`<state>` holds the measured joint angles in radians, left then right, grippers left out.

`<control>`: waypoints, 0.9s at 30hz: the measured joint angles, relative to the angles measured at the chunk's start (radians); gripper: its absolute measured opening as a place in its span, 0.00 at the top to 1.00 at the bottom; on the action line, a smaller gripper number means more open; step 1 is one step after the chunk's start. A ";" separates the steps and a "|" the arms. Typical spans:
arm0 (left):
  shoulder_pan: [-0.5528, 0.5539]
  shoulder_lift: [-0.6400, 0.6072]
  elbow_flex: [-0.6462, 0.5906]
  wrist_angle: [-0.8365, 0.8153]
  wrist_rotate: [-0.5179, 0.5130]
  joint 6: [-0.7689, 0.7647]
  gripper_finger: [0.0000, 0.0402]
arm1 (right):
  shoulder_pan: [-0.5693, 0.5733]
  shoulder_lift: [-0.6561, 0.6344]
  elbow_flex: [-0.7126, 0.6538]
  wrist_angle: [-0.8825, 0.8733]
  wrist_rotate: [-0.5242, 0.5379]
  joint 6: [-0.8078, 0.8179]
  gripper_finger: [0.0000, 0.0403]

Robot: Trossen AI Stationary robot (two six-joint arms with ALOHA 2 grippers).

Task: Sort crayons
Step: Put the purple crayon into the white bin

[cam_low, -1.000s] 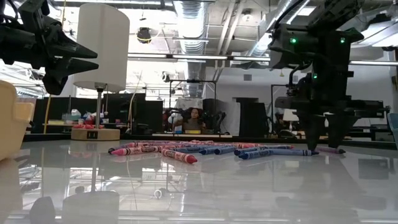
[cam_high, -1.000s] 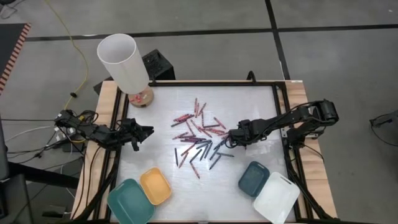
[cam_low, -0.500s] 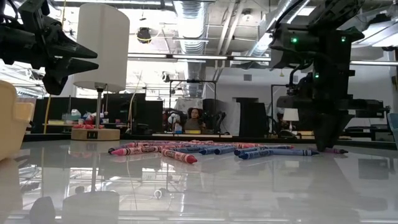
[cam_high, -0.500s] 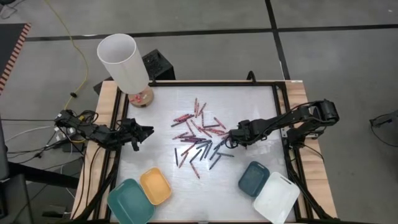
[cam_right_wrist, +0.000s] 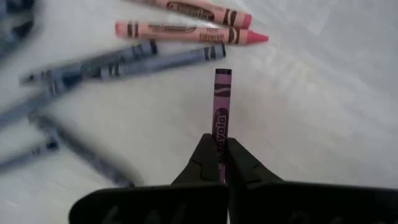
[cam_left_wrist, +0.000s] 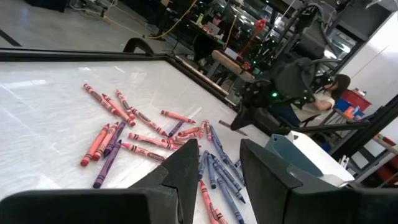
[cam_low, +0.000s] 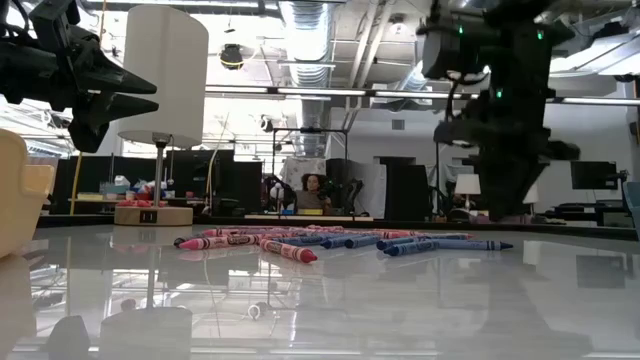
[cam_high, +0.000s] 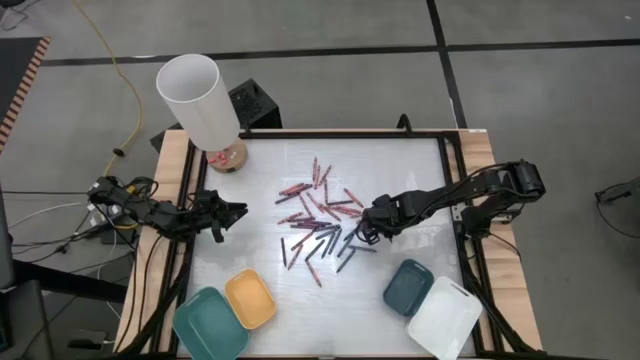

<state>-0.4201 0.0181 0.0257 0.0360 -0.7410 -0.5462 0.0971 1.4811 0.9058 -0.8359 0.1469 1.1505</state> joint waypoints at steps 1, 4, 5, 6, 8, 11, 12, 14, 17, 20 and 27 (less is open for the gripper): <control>0.000 0.000 0.000 0.000 0.000 0.000 0.73 | 0.010 0.000 0.027 -0.037 0.001 -0.025 1.00; 0.000 0.000 0.000 0.000 0.000 0.000 0.73 | 0.055 -0.001 0.118 -0.155 0.004 -0.118 1.00; 0.000 0.000 0.000 0.000 0.000 0.000 0.73 | 0.075 -0.001 0.148 -0.203 0.004 -0.155 1.00; 0.000 0.000 0.000 0.000 0.000 0.000 0.73 | 0.097 -0.001 0.178 -0.249 0.004 -0.204 1.00; 0.000 0.000 0.000 0.000 0.000 0.004 0.73 | 0.148 -0.001 0.234 -0.322 0.006 -0.302 1.00; 0.000 0.000 0.000 0.000 0.000 0.010 0.73 | 0.239 -0.001 0.294 -0.380 0.008 -0.413 1.00; 0.000 0.000 0.000 0.000 -0.002 0.010 0.73 | 0.271 -0.001 0.305 -0.390 0.008 -0.443 1.00; 0.000 0.000 0.000 0.000 -0.004 0.010 0.73 | 0.337 -0.002 0.312 -0.395 0.008 -0.510 1.00; 0.000 0.000 0.000 0.000 -0.004 0.010 0.73 | 0.438 -0.002 0.312 -0.395 0.008 -0.550 1.00; 0.000 0.000 0.000 0.000 -0.004 0.010 0.73 | 0.524 0.001 0.312 -0.395 0.008 -0.549 1.00; 0.000 0.000 0.000 0.000 -0.007 0.027 0.73 | 0.663 0.014 0.312 -0.376 0.042 -0.639 1.00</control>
<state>-0.4199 0.0181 0.0257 0.0357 -0.7477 -0.5194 0.7601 1.4952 1.2182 -1.2115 0.1890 0.5111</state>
